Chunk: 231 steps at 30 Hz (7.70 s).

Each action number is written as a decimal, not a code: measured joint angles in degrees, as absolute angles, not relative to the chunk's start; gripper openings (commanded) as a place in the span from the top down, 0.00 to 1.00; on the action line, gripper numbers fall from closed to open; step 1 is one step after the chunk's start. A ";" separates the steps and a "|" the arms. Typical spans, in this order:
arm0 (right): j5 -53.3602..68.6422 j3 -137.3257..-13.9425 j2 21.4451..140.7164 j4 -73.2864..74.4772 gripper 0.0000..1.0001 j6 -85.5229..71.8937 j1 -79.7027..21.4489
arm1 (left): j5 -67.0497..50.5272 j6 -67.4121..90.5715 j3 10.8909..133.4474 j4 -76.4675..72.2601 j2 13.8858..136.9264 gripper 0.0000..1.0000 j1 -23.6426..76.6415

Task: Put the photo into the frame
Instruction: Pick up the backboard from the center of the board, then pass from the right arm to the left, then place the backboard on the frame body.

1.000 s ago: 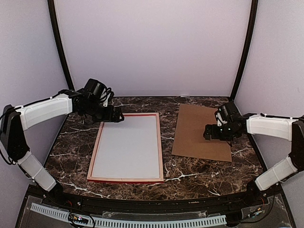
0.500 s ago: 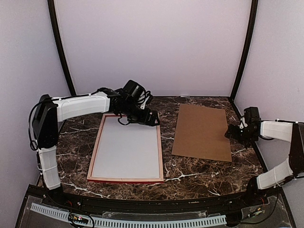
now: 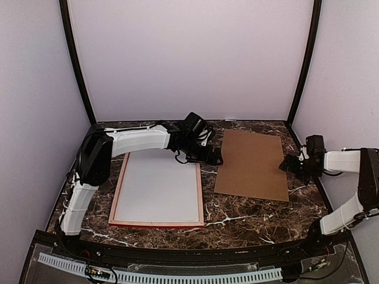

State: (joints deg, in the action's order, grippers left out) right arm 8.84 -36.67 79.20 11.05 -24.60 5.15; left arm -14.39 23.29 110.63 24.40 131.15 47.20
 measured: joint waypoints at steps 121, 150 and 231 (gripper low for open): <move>42.26 -61.28 73.80 10.11 0.23 -36.25 -24.58 | -29.61 39.68 99.00 2.33 119.13 0.32 47.86; 43.77 -64.97 81.58 -3.18 0.10 -40.88 -30.02 | -27.18 37.26 109.89 8.27 112.18 0.20 44.14; 40.42 -58.39 77.49 3.97 0.11 -34.54 -23.55 | -29.85 55.83 58.72 -17.12 87.37 1.00 27.20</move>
